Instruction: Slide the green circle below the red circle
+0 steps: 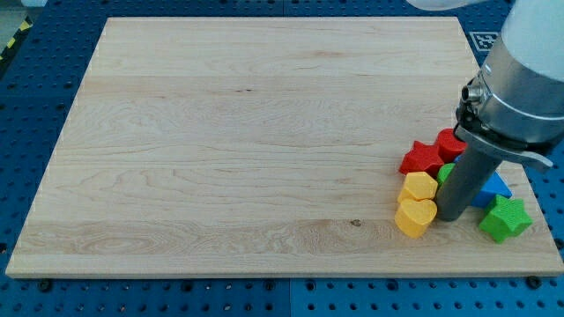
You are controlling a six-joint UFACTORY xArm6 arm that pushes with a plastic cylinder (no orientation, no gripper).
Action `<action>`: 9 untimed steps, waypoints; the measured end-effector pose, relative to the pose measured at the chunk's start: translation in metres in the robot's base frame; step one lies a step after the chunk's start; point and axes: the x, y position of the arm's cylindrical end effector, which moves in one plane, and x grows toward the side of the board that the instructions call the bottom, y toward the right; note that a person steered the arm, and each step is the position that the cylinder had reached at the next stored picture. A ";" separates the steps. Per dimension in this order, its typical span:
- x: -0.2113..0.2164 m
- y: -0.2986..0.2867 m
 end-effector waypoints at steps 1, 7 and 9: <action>-0.012 0.000; -0.062 0.000; -0.027 0.000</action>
